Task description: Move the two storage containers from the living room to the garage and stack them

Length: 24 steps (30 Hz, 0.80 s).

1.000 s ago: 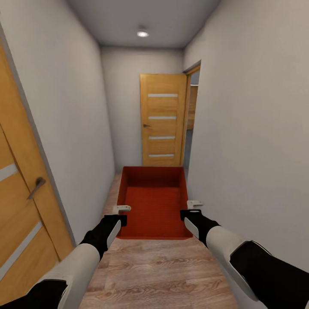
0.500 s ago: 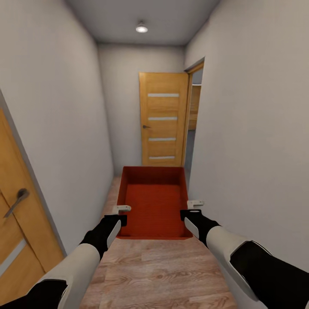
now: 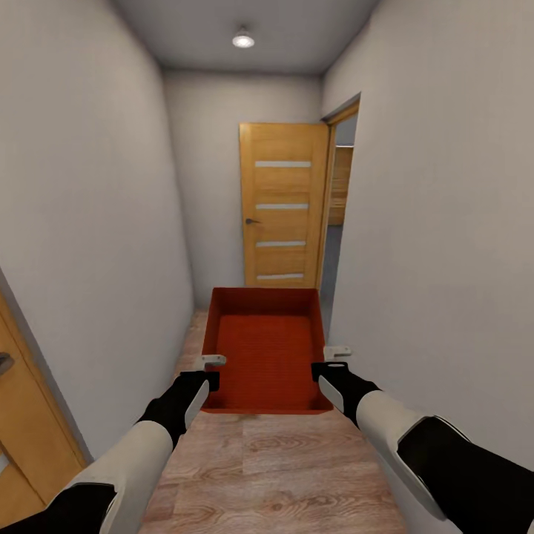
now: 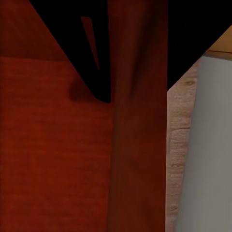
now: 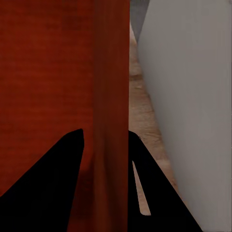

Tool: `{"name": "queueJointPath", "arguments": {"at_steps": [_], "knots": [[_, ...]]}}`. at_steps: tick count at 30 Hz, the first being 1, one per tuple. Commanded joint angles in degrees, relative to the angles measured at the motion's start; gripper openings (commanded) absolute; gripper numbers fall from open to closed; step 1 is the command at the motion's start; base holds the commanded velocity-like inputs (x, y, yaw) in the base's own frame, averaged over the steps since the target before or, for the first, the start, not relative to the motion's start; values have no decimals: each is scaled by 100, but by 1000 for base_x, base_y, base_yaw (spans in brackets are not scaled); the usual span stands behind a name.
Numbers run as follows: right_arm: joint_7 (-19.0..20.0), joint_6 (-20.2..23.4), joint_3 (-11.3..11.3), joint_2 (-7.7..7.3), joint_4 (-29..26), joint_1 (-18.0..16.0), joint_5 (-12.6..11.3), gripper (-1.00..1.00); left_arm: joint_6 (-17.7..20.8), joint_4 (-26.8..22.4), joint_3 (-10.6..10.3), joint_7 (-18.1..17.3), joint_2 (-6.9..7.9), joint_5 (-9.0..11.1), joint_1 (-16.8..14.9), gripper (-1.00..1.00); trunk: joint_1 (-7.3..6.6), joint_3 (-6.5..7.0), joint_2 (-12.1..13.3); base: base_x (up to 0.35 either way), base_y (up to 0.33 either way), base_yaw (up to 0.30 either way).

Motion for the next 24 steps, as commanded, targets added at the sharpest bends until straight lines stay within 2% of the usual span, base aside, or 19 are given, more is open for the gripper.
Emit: {"name": "queueJointPath", "arguments": {"at_steps": [1,24], "knots": [[-538,-469,420,-4,-15,0,122,-100,9,8,11,26,-5,176,-2,-100,5,-2,-4,322,0,0],[-538,-469,420,-3,-15,0,131,-100,9,9,7,26,-5,176,-2,-100,5,-2,-4,322,0,0]]}}
